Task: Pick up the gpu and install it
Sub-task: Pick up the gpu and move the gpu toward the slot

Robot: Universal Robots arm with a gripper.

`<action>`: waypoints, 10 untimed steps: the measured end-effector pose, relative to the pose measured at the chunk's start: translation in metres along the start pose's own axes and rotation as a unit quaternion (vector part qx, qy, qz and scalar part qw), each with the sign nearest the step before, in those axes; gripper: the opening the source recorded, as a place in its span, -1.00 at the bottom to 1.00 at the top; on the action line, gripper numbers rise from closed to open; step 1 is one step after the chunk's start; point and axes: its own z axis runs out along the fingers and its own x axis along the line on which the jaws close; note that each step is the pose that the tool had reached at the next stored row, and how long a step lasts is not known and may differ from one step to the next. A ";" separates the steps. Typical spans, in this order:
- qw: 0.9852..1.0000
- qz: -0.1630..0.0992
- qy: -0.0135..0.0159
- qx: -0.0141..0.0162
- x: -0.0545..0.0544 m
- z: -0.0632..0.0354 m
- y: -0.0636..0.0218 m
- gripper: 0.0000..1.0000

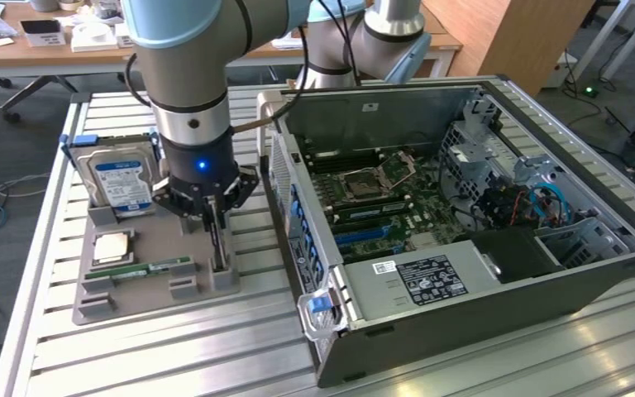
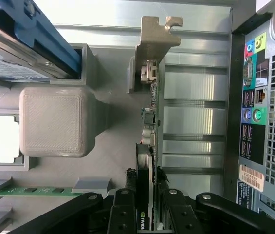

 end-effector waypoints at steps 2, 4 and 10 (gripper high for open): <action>1.000 0.000 0.000 0.000 0.000 -0.0043 0.0002 -0.47; 1.000 0.000 0.000 0.000 0.000 -0.0093 0.0004 -0.47; 1.000 0.000 0.000 0.000 -0.001 -0.0245 0.0010 -0.47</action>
